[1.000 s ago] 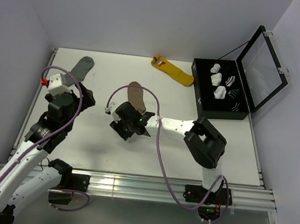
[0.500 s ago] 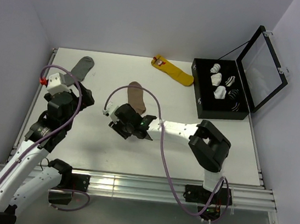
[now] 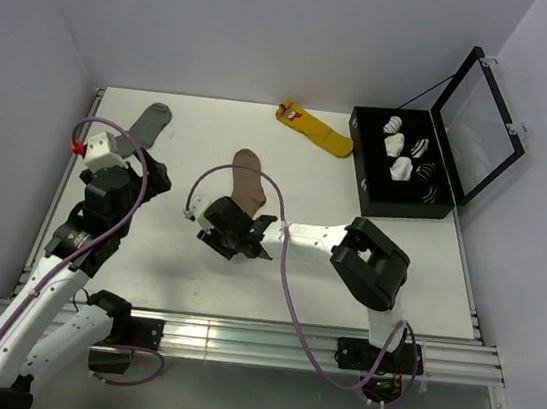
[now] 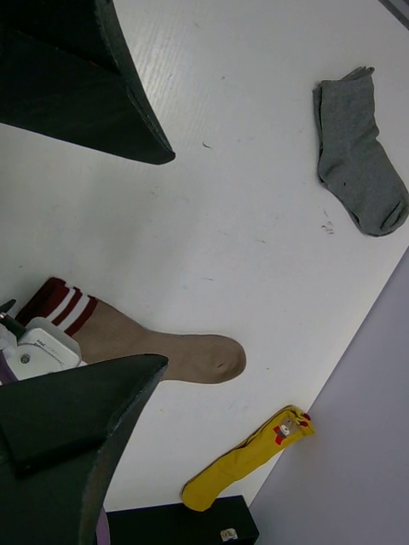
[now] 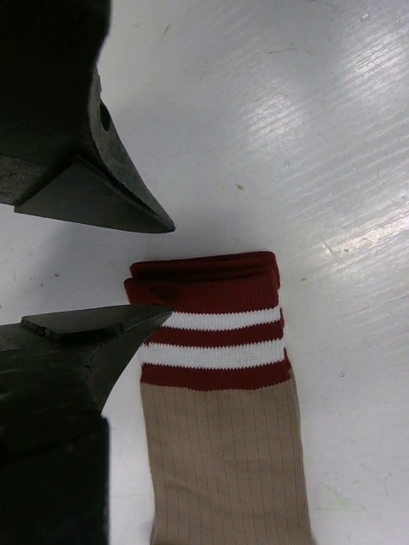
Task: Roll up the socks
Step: Roll the sock at the center of the board.
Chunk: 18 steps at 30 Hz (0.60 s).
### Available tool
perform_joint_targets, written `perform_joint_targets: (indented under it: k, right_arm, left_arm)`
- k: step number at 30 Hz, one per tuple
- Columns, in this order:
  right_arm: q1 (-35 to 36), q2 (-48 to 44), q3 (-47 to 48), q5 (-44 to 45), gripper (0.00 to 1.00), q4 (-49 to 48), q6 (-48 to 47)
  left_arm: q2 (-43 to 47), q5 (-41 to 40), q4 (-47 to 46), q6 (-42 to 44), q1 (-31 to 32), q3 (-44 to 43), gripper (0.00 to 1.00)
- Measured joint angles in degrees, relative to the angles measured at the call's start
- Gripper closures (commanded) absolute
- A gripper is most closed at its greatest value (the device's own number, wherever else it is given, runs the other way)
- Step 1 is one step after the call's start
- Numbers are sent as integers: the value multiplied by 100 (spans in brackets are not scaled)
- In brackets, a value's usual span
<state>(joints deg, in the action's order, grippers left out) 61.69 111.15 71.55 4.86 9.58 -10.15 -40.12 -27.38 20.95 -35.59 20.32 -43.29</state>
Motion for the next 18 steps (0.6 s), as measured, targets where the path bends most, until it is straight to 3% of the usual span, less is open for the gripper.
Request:
perform_joint_targets:
  k: [13,18]
  right_arm:
    - [44,227,2,63,55,-232,-2]
    - [52,278,4,114,71,-326,0]
  left_arm:
    - [2,20,-2,0,-11,57,0]
    - [2,39,-4,0,-15,59,0]
